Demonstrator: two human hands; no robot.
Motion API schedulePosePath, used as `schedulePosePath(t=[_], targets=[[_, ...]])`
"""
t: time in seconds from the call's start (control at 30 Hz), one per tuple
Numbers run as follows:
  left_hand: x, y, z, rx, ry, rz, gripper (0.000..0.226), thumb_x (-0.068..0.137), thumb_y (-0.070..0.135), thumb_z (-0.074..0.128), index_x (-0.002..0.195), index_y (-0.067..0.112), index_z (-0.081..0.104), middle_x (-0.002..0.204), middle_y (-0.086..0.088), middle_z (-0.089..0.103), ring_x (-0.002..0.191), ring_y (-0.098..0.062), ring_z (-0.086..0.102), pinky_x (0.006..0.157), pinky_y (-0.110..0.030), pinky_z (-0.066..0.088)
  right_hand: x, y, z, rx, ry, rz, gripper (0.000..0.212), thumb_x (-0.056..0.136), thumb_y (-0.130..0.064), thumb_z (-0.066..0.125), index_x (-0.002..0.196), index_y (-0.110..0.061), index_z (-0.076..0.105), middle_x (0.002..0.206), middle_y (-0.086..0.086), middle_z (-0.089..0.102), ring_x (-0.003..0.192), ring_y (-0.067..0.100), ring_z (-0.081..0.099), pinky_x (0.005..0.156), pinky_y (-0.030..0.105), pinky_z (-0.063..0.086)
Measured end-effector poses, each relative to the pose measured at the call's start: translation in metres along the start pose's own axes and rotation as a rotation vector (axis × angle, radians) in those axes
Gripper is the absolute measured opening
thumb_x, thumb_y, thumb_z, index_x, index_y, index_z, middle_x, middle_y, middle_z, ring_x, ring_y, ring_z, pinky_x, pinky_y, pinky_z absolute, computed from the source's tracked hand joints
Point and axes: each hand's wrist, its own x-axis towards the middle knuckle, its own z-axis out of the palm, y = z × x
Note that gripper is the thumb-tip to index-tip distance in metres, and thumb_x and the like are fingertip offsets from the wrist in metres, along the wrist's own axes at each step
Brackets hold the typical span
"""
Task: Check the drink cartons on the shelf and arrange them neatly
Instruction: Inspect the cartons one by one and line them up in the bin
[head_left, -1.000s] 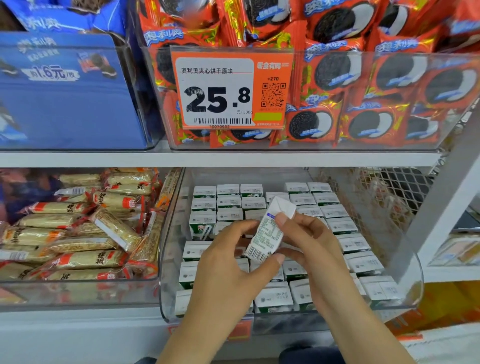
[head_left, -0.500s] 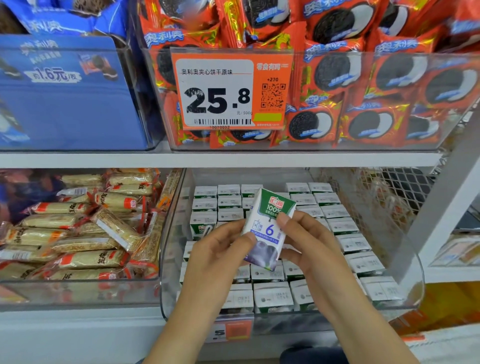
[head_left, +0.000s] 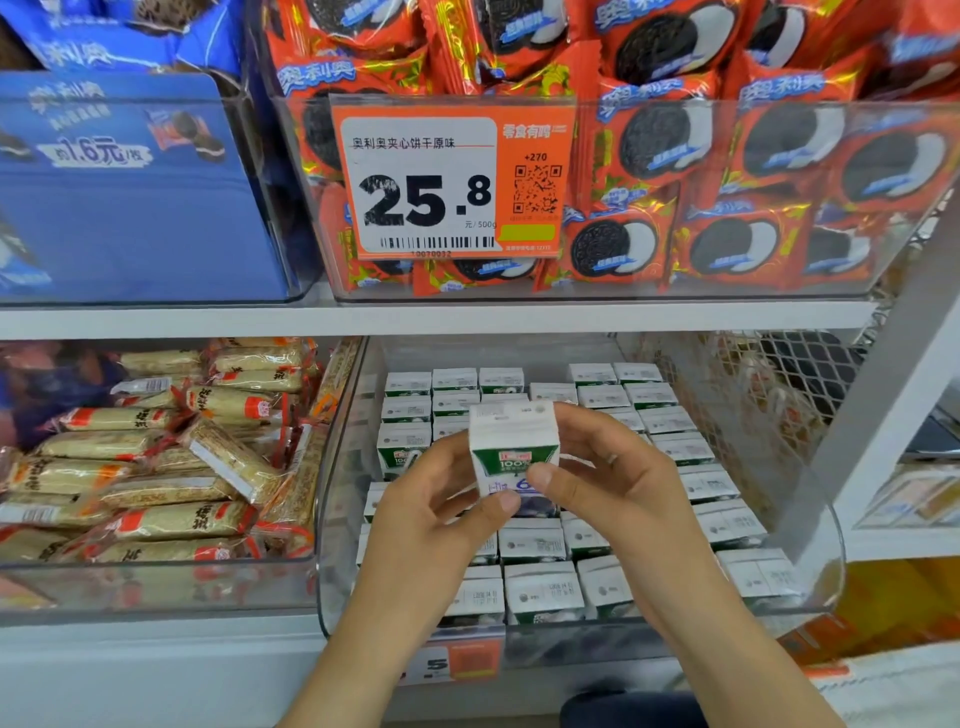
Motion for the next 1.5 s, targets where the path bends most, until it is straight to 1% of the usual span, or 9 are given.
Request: schedulePosePath(t=[0.13, 0.23, 0.4, 0.6, 0.8, 0.93, 1.07, 1.27, 1.5], targets=[[-0.003, 0.002, 0.0, -0.02, -0.155, -0.055, 0.051, 0.074, 0.031, 0.073, 0.122, 0.035, 0.056, 0.105, 0.013, 0.072, 0.094, -0.005, 0.069, 0.076, -0.014, 0.052, 0.004, 0.0, -0.004, 0.032, 0.2, 0.099, 0.044, 0.059, -0.041, 0.072, 0.102, -0.032, 0.066, 0.082, 0.003, 0.073, 0.08, 0.021, 0.07, 0.068, 0.029, 0.057], [-0.005, 0.002, 0.0, 0.066, -0.24, -0.053, 0.072, 0.071, 0.03, 0.083, 0.126, 0.059, 0.046, 0.116, 0.021, 0.064, 0.098, -0.003, 0.066, 0.082, -0.012, 0.049, 0.007, 0.0, -0.009, 0.159, 0.263, 0.261, 0.036, 0.072, -0.036, 0.069, 0.107, -0.029, 0.066, 0.081, 0.005, 0.074, 0.068, 0.016, 0.069, 0.054, 0.023, 0.053], [-0.006, 0.005, 0.003, 0.187, -0.139, 0.1, 0.06, 0.08, 0.024, 0.072, 0.115, 0.067, 0.049, 0.104, 0.025, 0.067, 0.096, 0.001, 0.065, 0.081, -0.007, 0.045, 0.008, 0.002, -0.012, 0.139, 0.243, 0.385, 0.03, 0.083, -0.037, 0.063, 0.104, -0.017, 0.069, 0.089, 0.007, 0.075, 0.076, 0.022, 0.07, 0.063, 0.031, 0.055], [-0.007, 0.006, 0.0, 0.141, -0.042, 0.148, 0.044, 0.073, 0.052, 0.063, 0.117, 0.056, 0.058, 0.098, 0.021, 0.07, 0.093, 0.003, 0.065, 0.082, -0.01, 0.048, 0.009, 0.003, -0.009, 0.089, 0.289, 0.464, 0.032, 0.088, -0.049, 0.055, 0.088, -0.022, 0.071, 0.073, 0.007, 0.074, 0.057, 0.011, 0.068, 0.045, 0.02, 0.05], [-0.006, 0.011, -0.007, 0.086, 0.062, 0.128, 0.022, 0.074, 0.054, 0.058, 0.094, 0.06, 0.063, 0.097, 0.025, 0.07, 0.094, 0.005, 0.063, 0.075, -0.005, 0.046, 0.009, 0.006, -0.005, 0.055, 0.268, 0.45, 0.036, 0.088, -0.048, 0.055, 0.08, -0.019, 0.074, 0.057, 0.001, 0.06, 0.053, 0.009, 0.06, 0.047, 0.019, 0.049], [-0.007, 0.014, -0.007, 0.124, 0.112, 0.157, 0.037, 0.078, 0.055, 0.055, 0.115, 0.057, 0.054, 0.118, 0.028, 0.059, 0.109, 0.009, 0.055, 0.084, -0.005, 0.044, 0.009, 0.007, -0.006, 0.011, 0.269, 0.419, 0.039, 0.078, -0.055, 0.059, 0.074, -0.02, 0.077, 0.056, -0.005, 0.059, 0.057, 0.007, 0.061, 0.05, 0.02, 0.049], [-0.007, 0.017, -0.005, 0.107, 0.134, 0.188, 0.041, 0.082, 0.053, 0.053, 0.123, 0.056, 0.051, 0.122, 0.039, 0.053, 0.106, 0.008, 0.058, 0.078, -0.002, 0.043, 0.008, 0.009, -0.003, -0.067, 0.251, 0.378, 0.051, 0.062, -0.063, 0.06, 0.07, -0.015, 0.075, 0.058, -0.006, 0.063, 0.059, 0.006, 0.062, 0.054, 0.019, 0.05], [-0.005, 0.014, -0.008, -0.048, 0.196, 0.123, 0.034, 0.086, 0.053, 0.058, 0.114, 0.034, 0.059, 0.108, 0.018, 0.068, 0.095, -0.006, 0.067, 0.077, -0.023, 0.056, 0.005, 0.006, -0.001, -0.04, 0.176, 0.304, 0.037, 0.064, -0.057, 0.063, 0.062, -0.022, 0.074, 0.068, -0.004, 0.068, 0.069, 0.004, 0.065, 0.058, 0.017, 0.052], [0.0, 0.006, -0.008, -0.431, 0.238, -0.053, 0.034, 0.075, 0.044, 0.057, 0.099, 0.021, 0.064, 0.088, 0.009, 0.075, 0.083, -0.019, 0.073, 0.07, -0.023, 0.058, 0.003, 0.004, 0.003, 0.038, 0.045, 0.187, 0.034, 0.066, -0.039, 0.081, 0.099, -0.03, 0.074, 0.098, -0.004, 0.073, 0.089, 0.008, 0.068, 0.072, 0.022, 0.055]])
